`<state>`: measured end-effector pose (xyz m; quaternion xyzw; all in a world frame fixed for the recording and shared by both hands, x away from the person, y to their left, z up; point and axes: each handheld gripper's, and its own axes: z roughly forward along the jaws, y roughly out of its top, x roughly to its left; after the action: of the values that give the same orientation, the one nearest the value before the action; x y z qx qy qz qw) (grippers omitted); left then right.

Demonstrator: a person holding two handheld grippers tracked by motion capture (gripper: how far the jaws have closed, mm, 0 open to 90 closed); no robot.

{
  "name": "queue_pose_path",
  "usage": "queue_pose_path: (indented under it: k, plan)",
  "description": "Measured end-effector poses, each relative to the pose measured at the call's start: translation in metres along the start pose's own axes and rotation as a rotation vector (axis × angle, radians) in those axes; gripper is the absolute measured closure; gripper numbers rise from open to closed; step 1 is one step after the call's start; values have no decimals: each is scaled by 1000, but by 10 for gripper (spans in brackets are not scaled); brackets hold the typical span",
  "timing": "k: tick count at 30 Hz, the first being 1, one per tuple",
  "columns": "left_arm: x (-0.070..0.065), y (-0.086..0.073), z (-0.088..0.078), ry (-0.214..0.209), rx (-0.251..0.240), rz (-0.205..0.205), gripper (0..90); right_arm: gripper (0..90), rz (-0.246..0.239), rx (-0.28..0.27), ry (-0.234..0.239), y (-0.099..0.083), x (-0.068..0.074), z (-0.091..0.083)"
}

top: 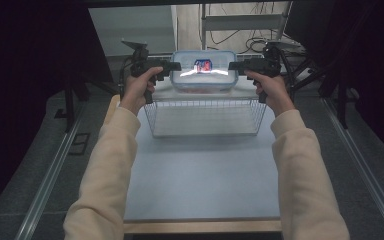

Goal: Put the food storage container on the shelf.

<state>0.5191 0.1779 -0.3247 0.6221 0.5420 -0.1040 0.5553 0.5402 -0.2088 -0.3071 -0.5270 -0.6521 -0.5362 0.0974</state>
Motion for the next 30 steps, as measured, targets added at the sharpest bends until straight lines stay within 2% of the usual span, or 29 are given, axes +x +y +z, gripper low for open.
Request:
queue_pose_path:
  k: [5,6,7,8,11,17,21,23,25,27,28,30]
  plan:
    - [6,1,4,2,10,-49,404,463,21,-3,-38,0,1,4]
    - [8,1,6,-2,15,-58,392,423,36,2,-50,0,1,6]
    - [8,1,6,-2,15,-58,393,423,36,2,-50,0,1,6]
    - [8,1,7,13,15,-54,402,408,48,0,-71,-1,0,10]
    - [7,1,7,14,1,-52,407,401,86,-17,-60,-2,-3,11]
    - [7,1,8,20,-11,-42,408,401,95,-29,-62,-2,-2,12]
    - [5,0,9,21,-23,-19,387,394,78,-40,-72,-4,-1,12]
    - [5,0,9,19,-34,-9,341,380,61,-56,-82,-5,1,11]
    - [1,-1,9,36,-53,34,315,357,26,-91,-115,-7,5,10]
    - [-3,-2,8,39,-82,51,273,338,-19,-104,-143,-9,9,8]
    - [-6,-2,7,35,-99,61,229,315,-23,-121,-143,-10,11,7]
    - [-8,-3,5,43,-110,76,219,306,-31,-131,-149,-11,12,5]
